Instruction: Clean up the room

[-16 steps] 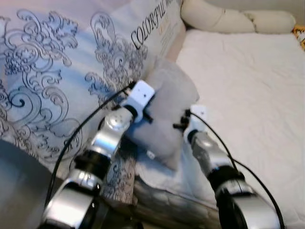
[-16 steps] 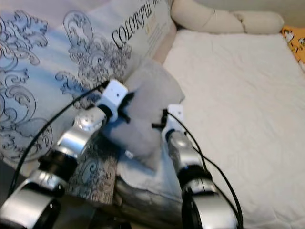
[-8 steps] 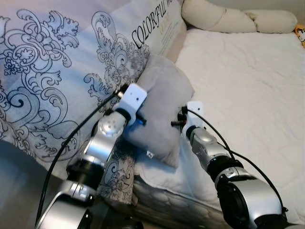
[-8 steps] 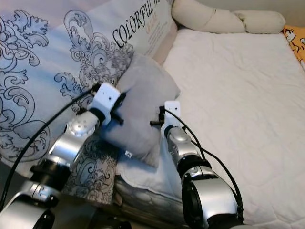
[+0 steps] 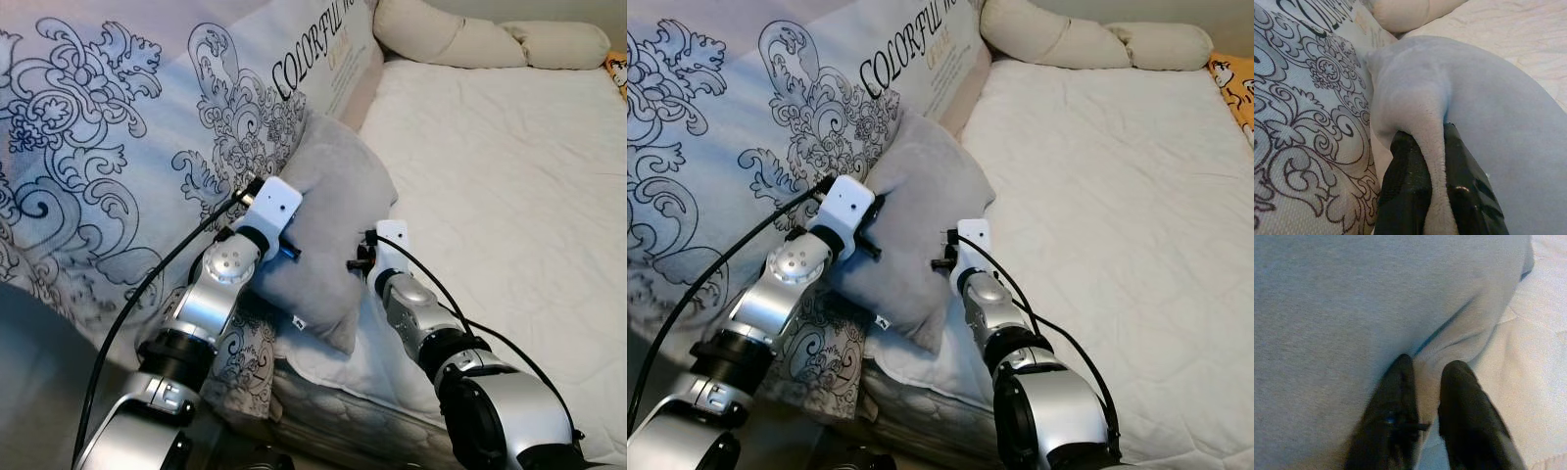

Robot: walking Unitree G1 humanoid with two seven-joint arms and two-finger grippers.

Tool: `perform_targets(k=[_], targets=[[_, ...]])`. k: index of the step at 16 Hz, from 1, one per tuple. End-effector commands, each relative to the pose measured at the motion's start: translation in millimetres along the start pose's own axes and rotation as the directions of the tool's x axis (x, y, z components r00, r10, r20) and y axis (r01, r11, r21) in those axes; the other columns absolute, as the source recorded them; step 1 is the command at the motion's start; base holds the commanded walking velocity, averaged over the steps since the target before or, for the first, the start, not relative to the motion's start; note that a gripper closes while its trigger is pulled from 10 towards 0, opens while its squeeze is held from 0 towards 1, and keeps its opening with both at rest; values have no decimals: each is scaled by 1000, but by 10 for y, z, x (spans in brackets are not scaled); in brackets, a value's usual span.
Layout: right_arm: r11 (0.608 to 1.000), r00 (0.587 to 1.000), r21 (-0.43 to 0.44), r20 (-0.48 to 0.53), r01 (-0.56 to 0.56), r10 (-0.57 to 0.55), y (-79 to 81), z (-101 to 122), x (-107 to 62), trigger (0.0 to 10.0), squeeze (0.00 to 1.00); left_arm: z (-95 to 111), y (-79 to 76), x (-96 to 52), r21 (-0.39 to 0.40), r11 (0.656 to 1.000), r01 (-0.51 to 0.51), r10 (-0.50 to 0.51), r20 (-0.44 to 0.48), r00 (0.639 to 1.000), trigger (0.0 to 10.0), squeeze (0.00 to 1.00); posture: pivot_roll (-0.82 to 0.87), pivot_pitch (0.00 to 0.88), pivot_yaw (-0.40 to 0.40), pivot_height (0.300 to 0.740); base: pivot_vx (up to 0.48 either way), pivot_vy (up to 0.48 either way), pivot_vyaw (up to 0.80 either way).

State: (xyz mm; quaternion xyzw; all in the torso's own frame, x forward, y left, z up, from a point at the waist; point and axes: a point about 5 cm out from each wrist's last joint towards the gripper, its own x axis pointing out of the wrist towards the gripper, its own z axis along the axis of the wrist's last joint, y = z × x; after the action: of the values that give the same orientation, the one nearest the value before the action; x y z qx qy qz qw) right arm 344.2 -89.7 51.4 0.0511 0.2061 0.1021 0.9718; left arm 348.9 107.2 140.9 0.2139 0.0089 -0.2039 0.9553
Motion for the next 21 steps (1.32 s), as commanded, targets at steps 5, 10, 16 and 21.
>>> perform_targets(k=[5,10,16,21], targets=[[990,991,140,127,16,-34,-296,34,-87,10000,1000,-35,41,2,-65,998,-20,20,-4,1000,10000,1000,48,0,70,740,0,0,0],[978,966,206,256,-23,-32,-496,29,-281,10000,1000,144,171,-16,-88,995,-53,62,106,992,10000,1000,20,0,58,740,0,0,0],[988,923,136,385,-68,11,-416,325,-544,10000,1000,592,278,-46,-225,974,-5,71,286,955,10000,1000,0,0,50,740,0,0,0],[997,911,75,410,4,-34,-347,474,-846,10000,1000,411,-75,-377,-286,956,63,13,255,967,10000,47,-5,0,27,740,0,0,0]])
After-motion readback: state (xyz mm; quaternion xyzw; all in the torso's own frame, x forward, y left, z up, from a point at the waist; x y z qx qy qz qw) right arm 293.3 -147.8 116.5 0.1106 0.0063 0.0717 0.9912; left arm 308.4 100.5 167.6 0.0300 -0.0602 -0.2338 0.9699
